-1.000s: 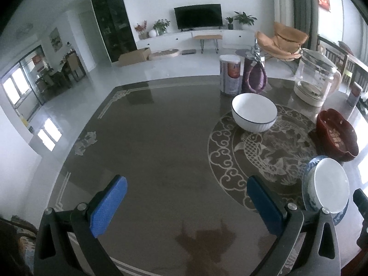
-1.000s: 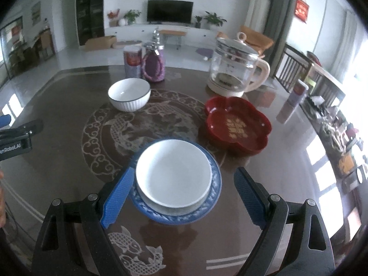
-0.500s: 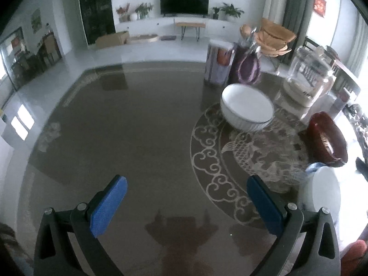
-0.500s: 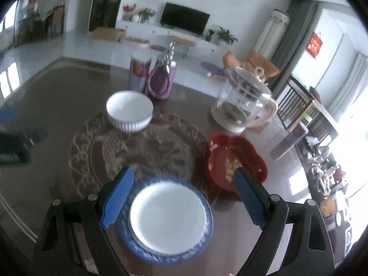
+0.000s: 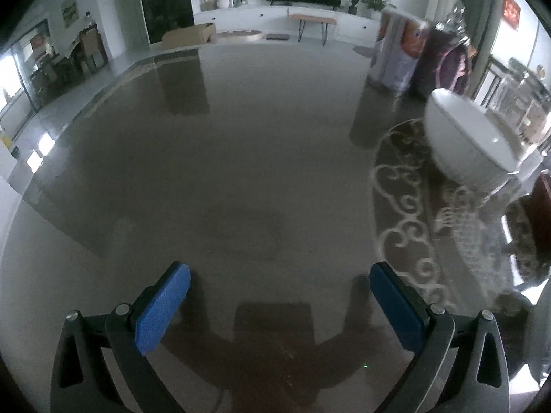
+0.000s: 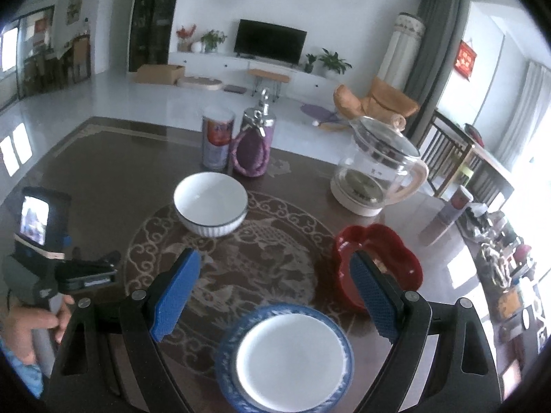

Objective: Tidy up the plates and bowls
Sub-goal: 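Move the right tool over the blue-and-white plate holding the bowl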

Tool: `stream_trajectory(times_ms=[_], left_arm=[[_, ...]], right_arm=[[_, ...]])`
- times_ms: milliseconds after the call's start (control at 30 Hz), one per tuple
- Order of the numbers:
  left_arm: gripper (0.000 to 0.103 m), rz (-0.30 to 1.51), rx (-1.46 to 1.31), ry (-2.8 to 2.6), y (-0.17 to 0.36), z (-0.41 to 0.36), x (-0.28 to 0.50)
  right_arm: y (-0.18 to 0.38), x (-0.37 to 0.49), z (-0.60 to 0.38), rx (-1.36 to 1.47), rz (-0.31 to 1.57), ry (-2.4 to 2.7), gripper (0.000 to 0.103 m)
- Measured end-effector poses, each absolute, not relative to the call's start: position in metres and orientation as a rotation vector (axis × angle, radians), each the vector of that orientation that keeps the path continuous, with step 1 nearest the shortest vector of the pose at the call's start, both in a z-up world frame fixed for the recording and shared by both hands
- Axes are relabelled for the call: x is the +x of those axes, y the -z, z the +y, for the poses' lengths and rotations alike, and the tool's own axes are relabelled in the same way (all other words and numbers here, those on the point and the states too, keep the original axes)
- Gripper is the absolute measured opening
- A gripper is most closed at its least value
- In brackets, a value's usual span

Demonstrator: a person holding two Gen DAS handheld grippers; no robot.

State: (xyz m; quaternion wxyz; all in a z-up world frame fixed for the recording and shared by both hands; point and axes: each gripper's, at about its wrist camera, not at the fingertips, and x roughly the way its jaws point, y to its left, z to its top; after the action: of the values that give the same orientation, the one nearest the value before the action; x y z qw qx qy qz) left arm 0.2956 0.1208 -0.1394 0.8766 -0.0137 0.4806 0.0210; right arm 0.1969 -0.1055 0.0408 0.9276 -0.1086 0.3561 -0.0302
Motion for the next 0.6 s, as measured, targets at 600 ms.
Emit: stream_trajectory(times_ms=[600], left_arm=[[0.103, 0.942, -0.041, -0.061, 0.147, 0.123, 0.294]], right_arm=[[-0.058, 0.201, -0.055, -0.125, 0.709, -0.022, 0.091]])
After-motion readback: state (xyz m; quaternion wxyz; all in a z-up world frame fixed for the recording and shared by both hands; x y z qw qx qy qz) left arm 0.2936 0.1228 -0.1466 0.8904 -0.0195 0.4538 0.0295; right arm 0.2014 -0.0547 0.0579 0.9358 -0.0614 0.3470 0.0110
